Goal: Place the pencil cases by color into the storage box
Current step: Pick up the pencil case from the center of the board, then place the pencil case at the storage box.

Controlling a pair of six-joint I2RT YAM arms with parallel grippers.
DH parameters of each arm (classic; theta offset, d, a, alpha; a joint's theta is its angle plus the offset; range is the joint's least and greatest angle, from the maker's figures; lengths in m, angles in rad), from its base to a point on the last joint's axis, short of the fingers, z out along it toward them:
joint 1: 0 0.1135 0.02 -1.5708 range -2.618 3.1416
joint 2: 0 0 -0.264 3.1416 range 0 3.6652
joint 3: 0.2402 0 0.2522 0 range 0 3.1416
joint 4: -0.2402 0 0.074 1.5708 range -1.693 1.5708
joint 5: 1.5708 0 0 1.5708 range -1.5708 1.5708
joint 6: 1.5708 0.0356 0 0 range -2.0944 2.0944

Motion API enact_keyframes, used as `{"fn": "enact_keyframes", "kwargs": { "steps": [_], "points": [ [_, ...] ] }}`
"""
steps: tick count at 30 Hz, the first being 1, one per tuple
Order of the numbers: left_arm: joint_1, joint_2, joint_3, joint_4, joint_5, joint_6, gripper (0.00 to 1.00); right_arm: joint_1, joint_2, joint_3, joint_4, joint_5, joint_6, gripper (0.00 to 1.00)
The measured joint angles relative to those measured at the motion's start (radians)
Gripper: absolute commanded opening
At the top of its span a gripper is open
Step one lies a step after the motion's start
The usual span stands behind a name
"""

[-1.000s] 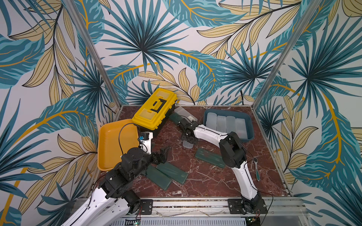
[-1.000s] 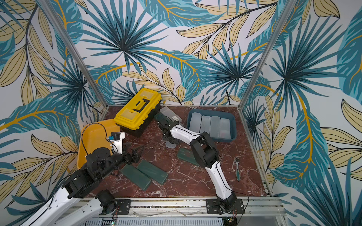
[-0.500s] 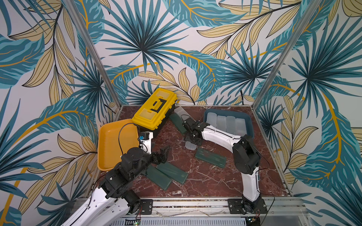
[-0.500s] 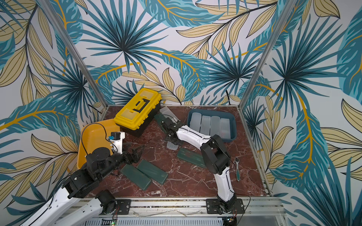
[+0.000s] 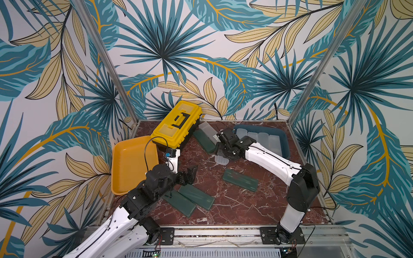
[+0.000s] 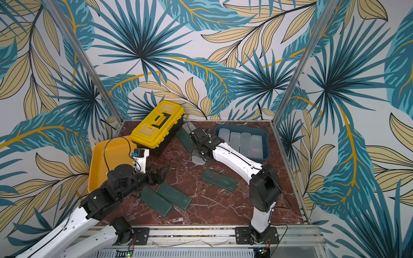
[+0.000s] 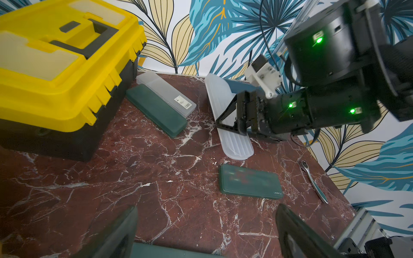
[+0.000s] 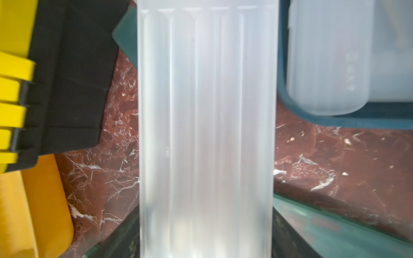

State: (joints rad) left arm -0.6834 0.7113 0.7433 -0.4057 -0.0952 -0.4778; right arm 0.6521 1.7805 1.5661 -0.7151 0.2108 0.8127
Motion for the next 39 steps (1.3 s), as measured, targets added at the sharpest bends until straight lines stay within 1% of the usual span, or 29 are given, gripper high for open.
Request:
{"fn": "enact_keyframes", "kwargs": {
  "steps": [7,12,15,22,28,32,39],
  "points": [
    [0.0,0.145,0.009,0.043,0.065,0.018,0.96,-0.173,-0.032,-0.02,0.0,-0.022,-0.081,0.72],
    [0.0,0.276,0.068,0.067,0.122,0.026,0.96,-0.299,-0.047,-0.031,-0.004,-0.036,-0.17,0.73],
    [0.0,0.337,0.09,0.107,0.151,0.029,0.96,-0.35,-0.044,-0.029,-0.022,-0.029,-0.235,0.73],
    [0.0,0.454,0.159,0.155,0.201,0.049,0.95,-0.439,0.006,-0.026,-0.018,-0.017,-0.348,0.74],
    [0.0,0.515,0.198,0.175,0.229,0.062,0.95,-0.51,0.114,-0.021,0.001,-0.018,-0.423,0.73],
    [0.0,0.54,0.208,0.18,0.238,0.066,0.95,-0.529,0.184,0.004,0.016,-0.022,-0.459,0.74],
    [0.0,0.566,0.209,0.183,0.239,0.069,0.95,-0.555,0.231,0.048,0.039,-0.05,-0.502,0.74]
  ]
}}
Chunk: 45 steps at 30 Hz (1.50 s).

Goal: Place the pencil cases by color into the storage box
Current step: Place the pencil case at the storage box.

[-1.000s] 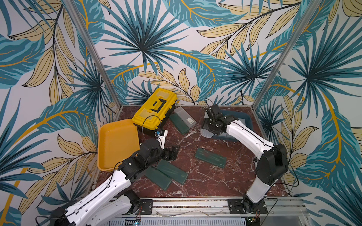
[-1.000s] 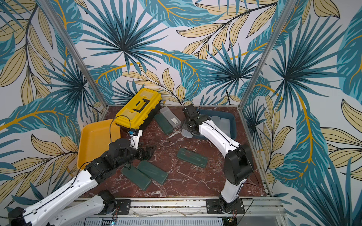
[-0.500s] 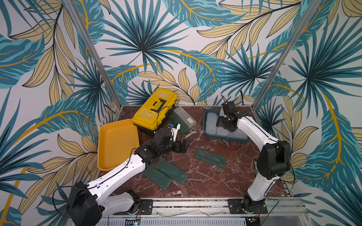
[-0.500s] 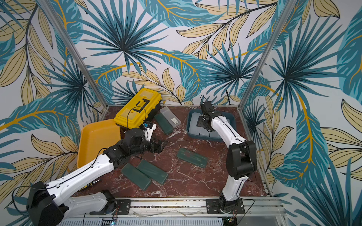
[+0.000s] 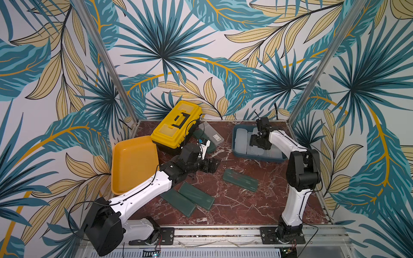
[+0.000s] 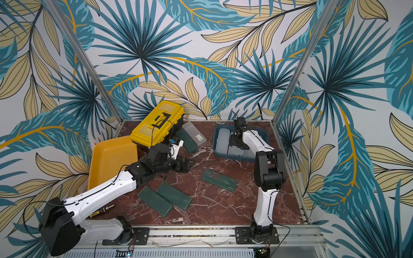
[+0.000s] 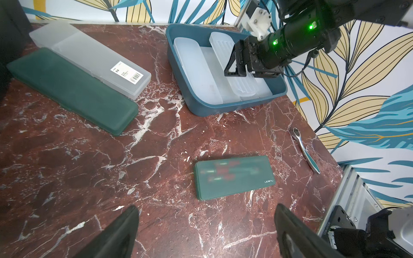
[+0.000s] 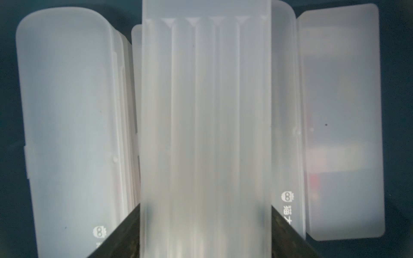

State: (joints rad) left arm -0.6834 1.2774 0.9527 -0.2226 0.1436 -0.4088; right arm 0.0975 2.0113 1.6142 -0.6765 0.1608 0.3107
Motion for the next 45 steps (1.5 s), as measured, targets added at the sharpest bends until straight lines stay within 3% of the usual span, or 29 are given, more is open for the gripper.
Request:
{"fn": "enact_keyframes", "kwargs": {
  "steps": [25,37,45],
  "points": [
    [0.0,0.001,0.0,0.002,-0.002,-0.003,0.95,-0.003,0.07,0.025,0.022,-0.138,-0.065,0.75],
    [0.0,-0.027,0.0,0.002,-0.002,-0.011,0.95,-0.003,0.062,0.021,-0.014,-0.136,-0.076,0.93],
    [0.0,-0.07,0.0,0.002,-0.045,-0.019,0.95,0.021,-0.132,0.005,-0.013,-0.112,-0.076,0.97]
  ]
}}
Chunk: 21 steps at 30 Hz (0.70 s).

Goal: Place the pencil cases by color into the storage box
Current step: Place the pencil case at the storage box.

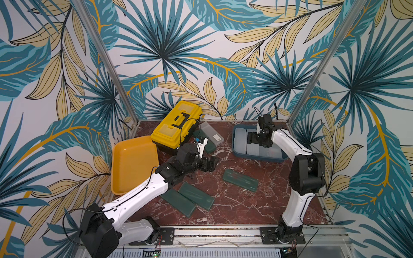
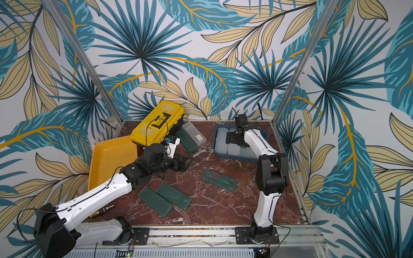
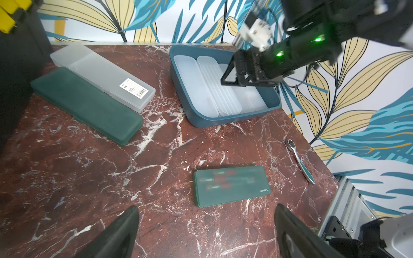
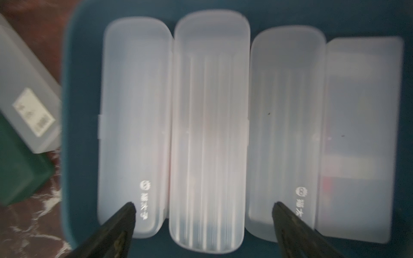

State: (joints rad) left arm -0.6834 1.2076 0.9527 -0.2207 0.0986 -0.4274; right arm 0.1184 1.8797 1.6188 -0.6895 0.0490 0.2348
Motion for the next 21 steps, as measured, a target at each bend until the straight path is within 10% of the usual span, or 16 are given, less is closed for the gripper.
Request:
{"fn": "enact_keyframes", "kwargs": {
  "steps": [8,21],
  "points": [
    [0.004,0.005,0.034,-0.09,-0.108,-0.023,0.95,0.143,-0.111,0.022,0.073,0.006,-0.039,0.97],
    [0.147,-0.082,0.057,-0.2,-0.151,-0.09,0.96,0.305,0.141,0.209,0.169,-0.018,-0.13,0.97]
  ]
}}
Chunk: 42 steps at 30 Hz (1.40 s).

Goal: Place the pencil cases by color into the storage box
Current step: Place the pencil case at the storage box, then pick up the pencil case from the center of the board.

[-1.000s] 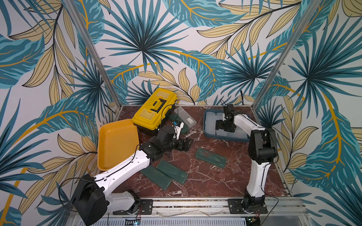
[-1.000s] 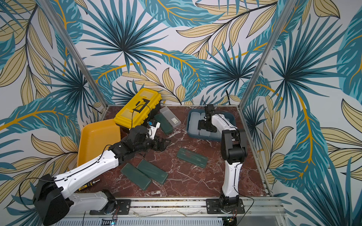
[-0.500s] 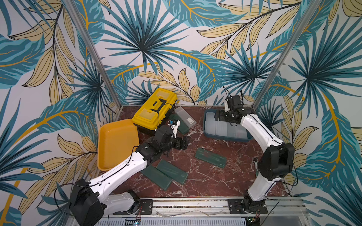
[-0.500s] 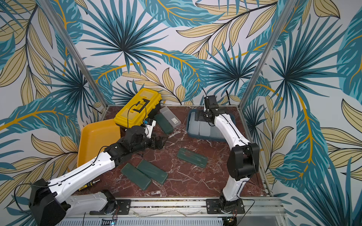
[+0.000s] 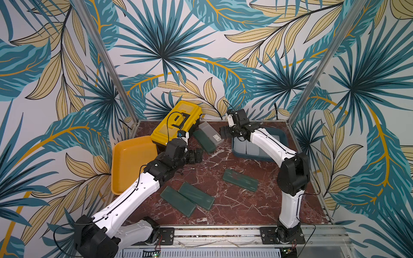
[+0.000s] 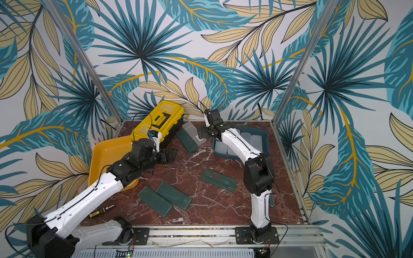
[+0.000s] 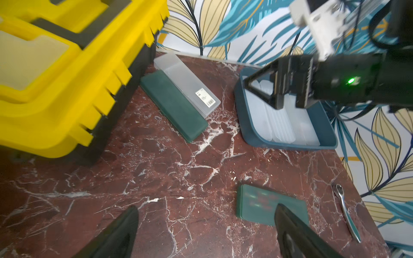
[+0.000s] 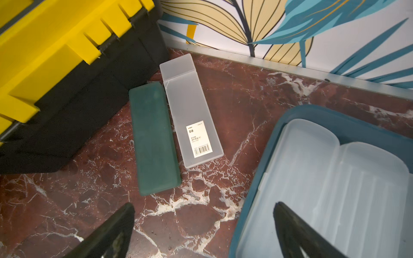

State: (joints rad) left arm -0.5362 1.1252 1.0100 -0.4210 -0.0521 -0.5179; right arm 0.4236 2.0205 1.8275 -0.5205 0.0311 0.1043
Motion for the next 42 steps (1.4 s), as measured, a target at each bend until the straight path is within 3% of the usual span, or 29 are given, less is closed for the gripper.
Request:
{"fn": "enact_keyframes", "kwargs": {
  "steps": [23,42],
  "points": [
    [0.119,-0.11,-0.114,-0.051,0.063,-0.052,0.96,0.03,0.172,0.133,0.041,-0.026,-0.045,0.97],
    [0.18,-0.175,-0.262,0.152,0.304,-0.076,0.96,0.038,0.281,0.235,0.028,-0.01,-0.046,0.97]
  ]
}}
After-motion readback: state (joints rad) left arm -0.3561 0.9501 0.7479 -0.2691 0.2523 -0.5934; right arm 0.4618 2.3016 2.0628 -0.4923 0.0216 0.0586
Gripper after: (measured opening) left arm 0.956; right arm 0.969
